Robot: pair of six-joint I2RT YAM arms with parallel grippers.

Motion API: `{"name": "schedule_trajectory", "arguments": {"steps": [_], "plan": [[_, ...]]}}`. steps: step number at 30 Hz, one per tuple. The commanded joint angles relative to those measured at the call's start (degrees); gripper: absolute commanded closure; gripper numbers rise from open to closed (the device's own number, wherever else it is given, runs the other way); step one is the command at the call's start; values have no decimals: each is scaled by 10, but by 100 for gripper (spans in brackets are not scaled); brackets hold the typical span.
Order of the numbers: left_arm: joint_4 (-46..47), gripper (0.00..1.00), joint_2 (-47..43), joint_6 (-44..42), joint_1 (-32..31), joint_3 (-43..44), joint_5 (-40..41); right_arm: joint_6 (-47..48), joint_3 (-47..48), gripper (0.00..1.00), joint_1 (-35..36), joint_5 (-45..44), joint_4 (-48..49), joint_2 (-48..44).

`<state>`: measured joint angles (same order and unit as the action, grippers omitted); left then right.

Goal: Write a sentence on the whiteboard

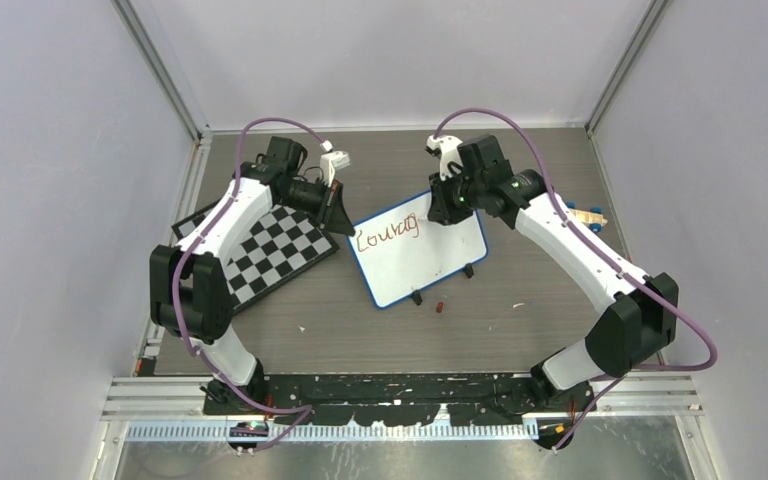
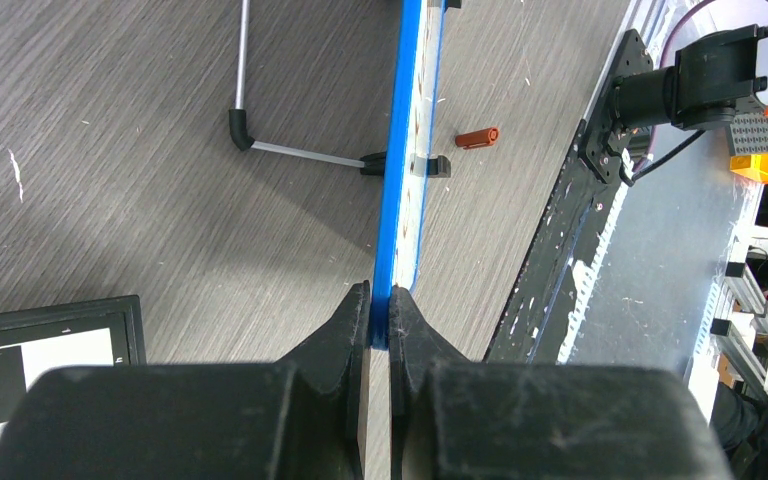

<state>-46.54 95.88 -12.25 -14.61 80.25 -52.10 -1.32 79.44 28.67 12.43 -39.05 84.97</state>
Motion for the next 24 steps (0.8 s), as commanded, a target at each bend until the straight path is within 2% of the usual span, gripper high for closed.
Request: {"name": "schedule_trajectory", "arguments": {"steps": [1, 12, 24], "plan": [[-19, 100, -4, -3, -8, 10, 5, 4, 24, 100, 1, 6, 21, 4], [-20, 100, -2, -3, -7, 11, 7, 25, 22, 100, -14, -33, 20, 9], [-21, 100, 2, -4, -8, 15, 6, 21, 57, 100, -29, -18, 17, 17]]}}
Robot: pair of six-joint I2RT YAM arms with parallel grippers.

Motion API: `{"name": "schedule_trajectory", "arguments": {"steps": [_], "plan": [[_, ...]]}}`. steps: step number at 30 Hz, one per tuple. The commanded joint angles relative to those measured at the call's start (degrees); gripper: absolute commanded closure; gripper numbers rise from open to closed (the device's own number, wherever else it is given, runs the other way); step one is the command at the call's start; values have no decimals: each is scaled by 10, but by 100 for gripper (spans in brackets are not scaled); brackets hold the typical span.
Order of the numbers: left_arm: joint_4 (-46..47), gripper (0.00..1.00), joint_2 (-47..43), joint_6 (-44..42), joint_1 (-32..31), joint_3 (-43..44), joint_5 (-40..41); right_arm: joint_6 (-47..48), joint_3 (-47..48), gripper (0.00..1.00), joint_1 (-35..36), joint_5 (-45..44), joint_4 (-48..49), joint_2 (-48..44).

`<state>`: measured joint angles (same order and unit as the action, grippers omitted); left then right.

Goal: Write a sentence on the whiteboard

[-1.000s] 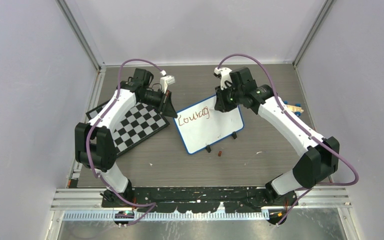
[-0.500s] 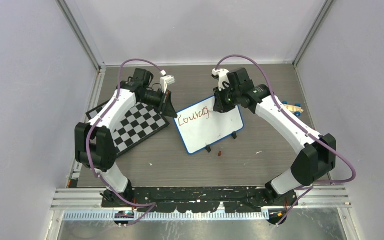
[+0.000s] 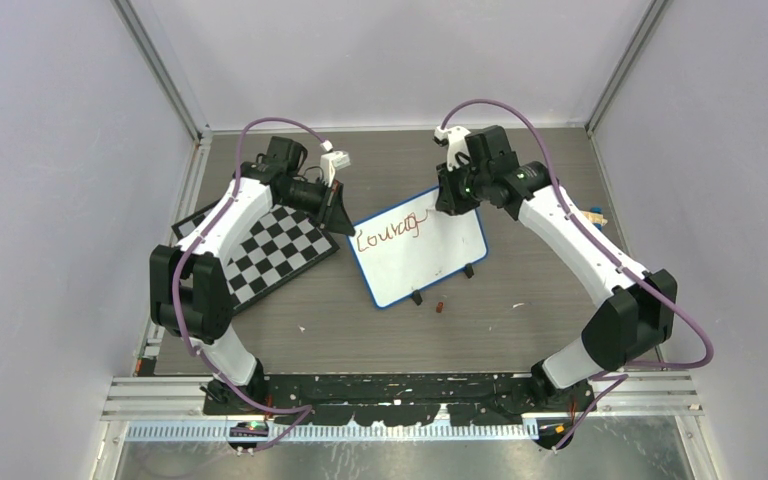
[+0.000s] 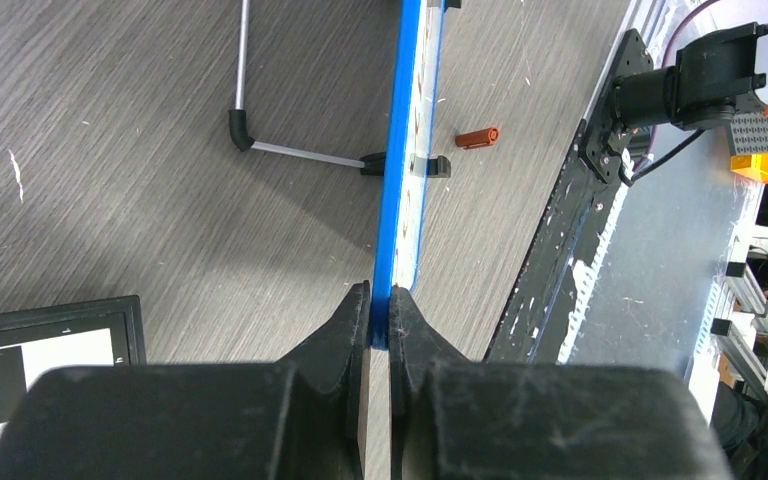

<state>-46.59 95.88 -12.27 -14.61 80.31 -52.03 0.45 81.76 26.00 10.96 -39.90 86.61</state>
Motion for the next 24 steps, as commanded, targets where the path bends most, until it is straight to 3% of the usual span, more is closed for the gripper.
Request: {"name": "schedule_trajectory", "arguments": {"steps": [1, 24], "plan": [[-20, 100, 2, -4, -8, 14, 5, 0, 37, 100, -2, 1, 25, 3], [-22, 100, 2, -6, -8, 14, 5, 15, -39, 100, 19, -22, 17, -18]]}}
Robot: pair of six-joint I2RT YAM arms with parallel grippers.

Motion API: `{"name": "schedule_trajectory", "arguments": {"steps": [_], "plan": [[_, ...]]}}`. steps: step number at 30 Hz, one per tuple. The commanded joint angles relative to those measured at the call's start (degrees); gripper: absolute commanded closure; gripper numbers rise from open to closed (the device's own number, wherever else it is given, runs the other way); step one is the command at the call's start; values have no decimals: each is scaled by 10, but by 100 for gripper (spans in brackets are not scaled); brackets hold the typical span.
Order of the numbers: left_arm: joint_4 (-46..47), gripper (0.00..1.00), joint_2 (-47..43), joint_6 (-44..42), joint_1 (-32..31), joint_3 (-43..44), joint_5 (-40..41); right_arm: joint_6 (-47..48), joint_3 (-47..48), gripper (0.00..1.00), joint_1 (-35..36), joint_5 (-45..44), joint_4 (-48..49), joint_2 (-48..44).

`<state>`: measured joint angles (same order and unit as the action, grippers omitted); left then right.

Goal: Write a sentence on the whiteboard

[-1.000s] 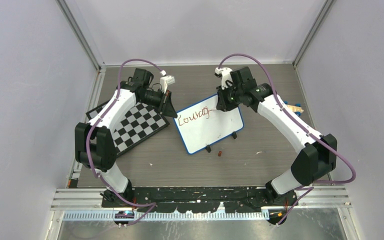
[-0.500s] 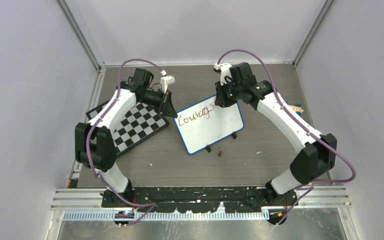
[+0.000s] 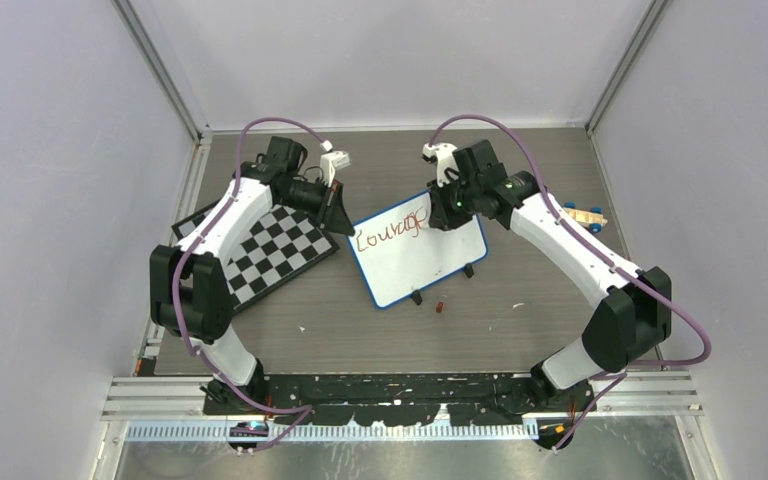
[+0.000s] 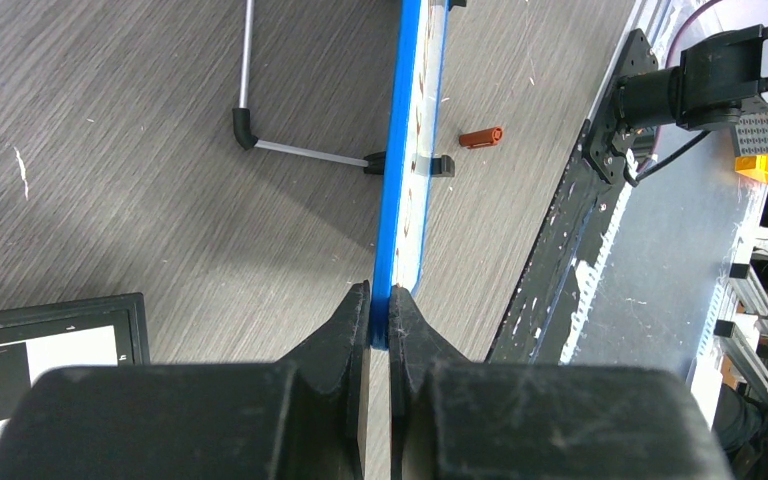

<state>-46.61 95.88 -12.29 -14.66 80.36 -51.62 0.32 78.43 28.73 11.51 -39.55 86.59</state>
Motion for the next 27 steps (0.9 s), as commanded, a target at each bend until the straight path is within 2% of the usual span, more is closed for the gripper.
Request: {"name": "schedule_trajectory", "arguments": {"steps": [1, 11, 20, 23, 27], "plan": [[-22, 100, 2, -5, -7, 14, 2, 18, -5, 100, -11, -30, 12, -19], [-20, 100, 7, -4, -7, 15, 2, 29, 26, 100, -30, -32, -1, -20], [-22, 99, 3, -4, -7, 18, 4, 27, 66, 100, -29, 54, -46, -21], [-22, 91, 1, -4, -7, 18, 4, 29, 78, 100, -30, 74, -65, -30], [-33, 75, 5, -5, -7, 28, 5, 36, 92, 100, -34, 93, -94, -34]]}}
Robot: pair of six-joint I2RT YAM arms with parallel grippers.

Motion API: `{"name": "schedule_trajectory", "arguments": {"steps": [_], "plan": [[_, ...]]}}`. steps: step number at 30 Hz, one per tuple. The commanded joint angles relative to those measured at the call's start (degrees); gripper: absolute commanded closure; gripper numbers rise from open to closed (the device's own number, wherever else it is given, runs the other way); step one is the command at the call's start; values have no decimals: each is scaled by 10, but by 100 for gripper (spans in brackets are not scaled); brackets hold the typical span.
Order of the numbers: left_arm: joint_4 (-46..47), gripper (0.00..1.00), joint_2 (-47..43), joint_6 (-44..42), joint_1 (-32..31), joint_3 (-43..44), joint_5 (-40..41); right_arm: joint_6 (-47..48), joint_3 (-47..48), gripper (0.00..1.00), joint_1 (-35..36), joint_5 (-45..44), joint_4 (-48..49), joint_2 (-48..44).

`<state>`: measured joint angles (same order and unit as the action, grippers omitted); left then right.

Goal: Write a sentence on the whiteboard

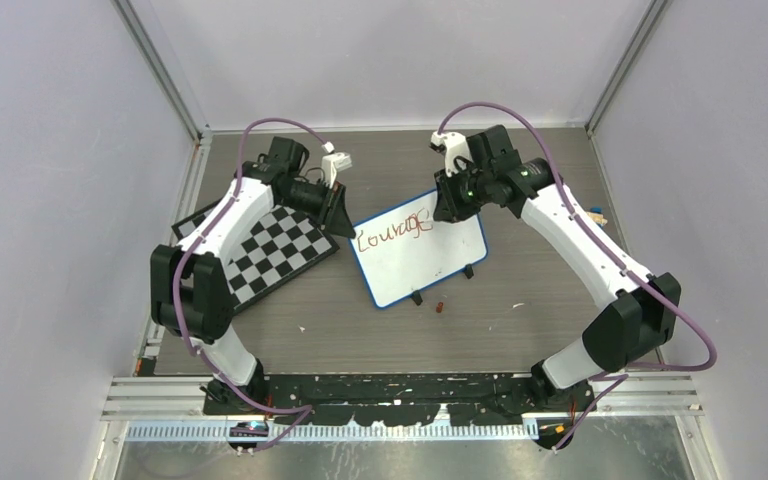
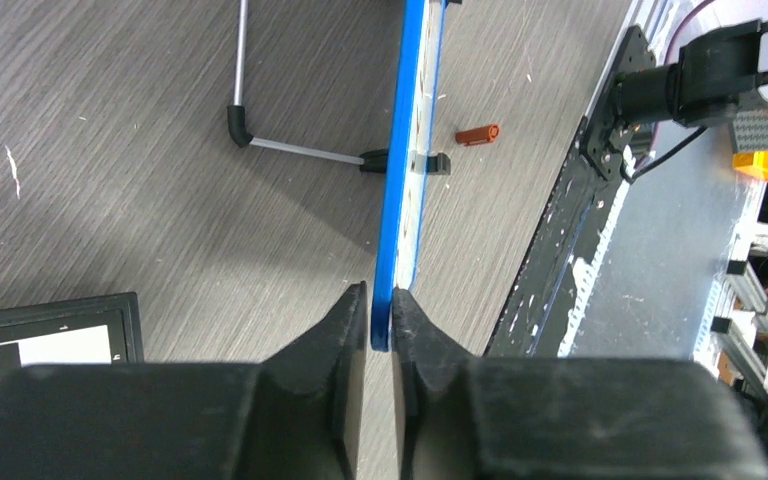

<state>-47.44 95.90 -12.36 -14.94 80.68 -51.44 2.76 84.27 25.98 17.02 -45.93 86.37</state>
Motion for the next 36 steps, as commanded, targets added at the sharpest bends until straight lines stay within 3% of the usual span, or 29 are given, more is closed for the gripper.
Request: {"name": "schedule_trajectory", "arguments": {"steps": [1, 7, 12, 25, 36], "plan": [[-27, 70, 5, -5, -4, 27, 3, 12, 33, 100, -10, 45, -35, -33], [-26, 40, -4, -8, -4, 23, 14, 8, 12, 100, -65, 127, -36, -42], [-8, 35, -13, 1, -1, 6, 13, 7, -18, 100, -118, 164, -15, -55], [6, 40, 9, 15, -3, 8, -16, -15, -81, 100, -127, 101, 90, -77], [-2, 63, 23, 11, -6, 22, -16, -5, -93, 100, -105, 55, 111, -61]]}}
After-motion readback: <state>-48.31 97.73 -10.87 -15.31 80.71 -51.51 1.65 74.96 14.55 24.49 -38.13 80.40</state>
